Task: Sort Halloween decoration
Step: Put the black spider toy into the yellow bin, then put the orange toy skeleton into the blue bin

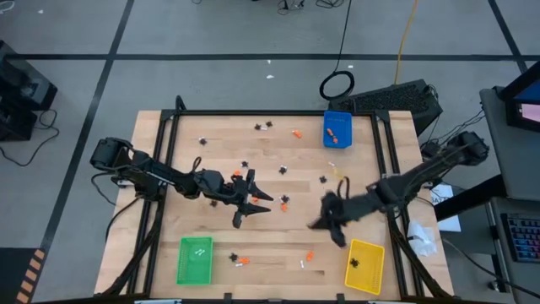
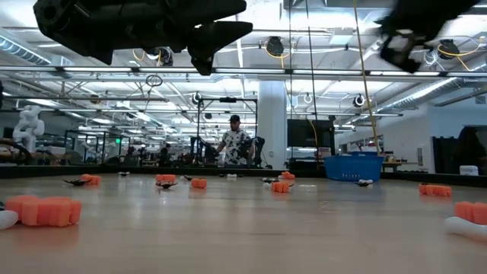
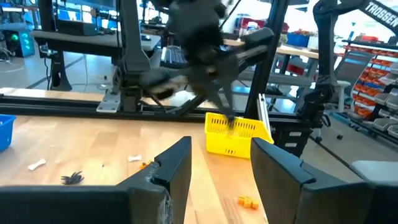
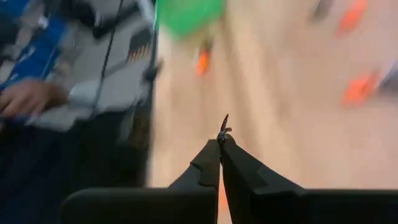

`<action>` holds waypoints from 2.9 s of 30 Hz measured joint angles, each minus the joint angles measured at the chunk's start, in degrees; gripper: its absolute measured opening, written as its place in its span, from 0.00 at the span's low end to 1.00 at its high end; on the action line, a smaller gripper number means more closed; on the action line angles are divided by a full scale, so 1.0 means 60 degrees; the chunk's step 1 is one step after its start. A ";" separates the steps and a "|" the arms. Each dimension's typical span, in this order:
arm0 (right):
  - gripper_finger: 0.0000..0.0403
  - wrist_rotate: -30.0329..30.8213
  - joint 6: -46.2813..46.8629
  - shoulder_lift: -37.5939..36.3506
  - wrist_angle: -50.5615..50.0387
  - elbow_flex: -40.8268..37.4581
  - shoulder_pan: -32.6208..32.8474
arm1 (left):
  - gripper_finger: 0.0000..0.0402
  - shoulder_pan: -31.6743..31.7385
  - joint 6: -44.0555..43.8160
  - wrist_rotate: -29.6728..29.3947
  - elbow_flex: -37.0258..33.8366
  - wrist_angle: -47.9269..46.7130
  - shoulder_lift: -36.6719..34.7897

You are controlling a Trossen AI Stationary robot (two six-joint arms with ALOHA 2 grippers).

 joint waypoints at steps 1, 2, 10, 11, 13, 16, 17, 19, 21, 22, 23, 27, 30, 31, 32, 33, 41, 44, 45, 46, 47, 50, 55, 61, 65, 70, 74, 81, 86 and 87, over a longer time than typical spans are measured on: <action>0.00 -0.0055 0.0552 -0.0046 -0.0536 0.0109 0.0362 | 0.40 -0.0002 -0.0004 -0.0004 0.0000 -0.0014 0.0000; 0.00 -0.0078 0.1116 -0.0057 -0.1080 0.0273 0.0734 | 0.40 -0.0005 -0.0004 -0.0005 0.0000 -0.0015 0.0000; 0.00 -0.0189 0.5577 0.0327 -0.4854 0.1915 0.3261 | 0.40 -0.0004 -0.0033 -0.0011 0.0000 -0.0034 0.0000; 0.00 -0.0273 0.6086 0.0428 -0.5174 0.1952 0.3418 | 0.40 -0.0004 -0.0033 -0.0011 0.0000 -0.0040 0.0000; 0.00 -0.0464 0.6933 0.0730 -0.5894 0.1950 0.3624 | 0.40 -0.0004 -0.0036 -0.0013 0.0000 -0.0040 0.0000; 0.00 -0.0777 0.7628 0.1303 -0.6858 0.1934 0.3659 | 0.40 -0.0004 -0.0097 -0.0015 0.0000 -0.0055 0.0000; 0.00 -0.0820 0.7715 0.1478 -0.6969 0.1934 0.3644 | 0.40 -0.0004 -0.0102 -0.0015 0.0000 -0.0055 0.0000; 0.00 -0.1025 0.7837 0.1775 -0.7042 0.1934 0.3539 | 0.40 -0.0004 -0.0102 -0.0018 0.0000 -0.0055 0.0000; 0.00 -0.1024 0.7843 0.2025 -0.7010 0.1934 0.3455 | 0.40 -0.0004 -0.0105 -0.0018 0.0000 -0.0055 0.0000; 0.00 -0.1022 0.7843 0.2122 -0.7007 0.1934 0.3401 | 0.40 -0.0004 -0.0102 -0.0022 0.0000 -0.0055 0.0000; 0.00 -0.1020 0.7829 0.2220 -0.7007 0.1934 0.3347 | 0.40 -0.0004 -0.0106 -0.0022 0.0000 -0.0055 0.0000; 0.00 -0.1021 0.7503 0.2552 -0.7005 0.1934 0.3085 | 0.40 -0.0004 -0.0106 -0.0030 0.0000 -0.0055 0.0000; 0.00 -0.1028 0.7053 0.2738 -0.6919 0.1934 0.2893 | 0.40 -0.0004 -0.0106 -0.0062 0.0000 -0.0055 0.0000; 0.00 -0.1021 0.6844 0.2763 -0.6844 0.1934 0.2847 | 0.40 -0.0005 -0.0106 -0.0065 0.0000 -0.0055 0.0000; 0.00 -0.1016 0.6628 0.2780 -0.6717 0.1934 0.2811 | 0.40 -0.0004 -0.0106 -0.0066 0.0000 -0.0055 0.0000; 0.00 -0.1006 0.6395 0.2784 -0.6575 0.1934 0.2774 | 0.40 -0.0005 -0.0108 -0.0065 0.0000 -0.0055 0.0000; 0.00 -0.1228 0.6279 0.2785 -0.6241 0.1934 0.2724 | 0.40 -0.0005 -0.0109 -0.0066 0.0000 -0.0064 0.0000; 0.00 -0.1695 0.6913 0.2923 -0.6450 0.1934 0.2796 | 0.40 -0.0006 -0.0109 -0.0066 0.0000 -0.0102 0.0000; 0.00 -0.1814 0.7000 0.3023 -0.6506 0.1934 0.2806 | 0.40 -0.0004 -0.0109 -0.0066 0.0000 -0.0136 0.0000; 0.00 -0.2019 0.7082 0.3164 -0.6547 0.1934 0.2806 | 0.40 -0.0007 -0.0109 -0.0072 0.0000 -0.0178 0.0000; 0.00 -0.2240 0.7143 0.3308 -0.6565 0.1934 0.2806 | 0.40 -0.0004 -0.0109 -0.0110 0.0000 -0.0197 0.0000; 0.00 -0.2590 0.7166 0.3783 -0.6587 0.1934 0.2791 | 0.40 -0.0005 -0.0113 -0.0164 0.0000 -0.0217 0.0000; 0.03 -0.2749 0.7309 0.4268 -0.6577 0.1934 0.2773 | 0.40 -0.0006 -0.0113 -0.0168 0.0000 -0.0215 0.0000; 0.21 -0.2756 0.7032 0.4314 -0.6553 0.1965 0.2773 | 0.40 -0.0004 -0.0113 -0.0271 0.0000 -0.0212 0.0000; 0.36 -0.2902 0.6594 0.4300 -0.6990 0.2545 0.2773 | 0.40 -0.0004 -0.0109 -0.0306 0.0000 -0.0212 0.0000; 0.48 -0.2798 0.5612 0.4293 -0.8842 0.3940 0.2773 | 0.40 -0.0006 -0.0057 -0.0529 0.0000 -0.0238 0.0000; 0.42 -0.1959 0.4629 0.4278 -1.0274 0.4977 0.2593 | 0.38 -0.0007 0.0226 -0.0789 0.0000 -0.0771 -0.0004; 0.05 -0.0442 0.1741 0.3731 -1.0864 0.5223 0.1441 | 0.22 -0.0007 0.0225 -0.1087 -0.0004 -0.2031 -0.0004; 0.03 0.0777 -0.0323 0.3495 -1.0550 0.5223 0.0271 | 0.07 -0.0030 0.0240 -0.1096 -0.0007 -0.2517 -0.0004; 0.02 0.0952 -0.0773 0.3498 -1.0271 0.5211 0.0047 | 0.04 -0.0050 0.0240 -0.1096 -0.0007 -0.2541 -0.0004</action>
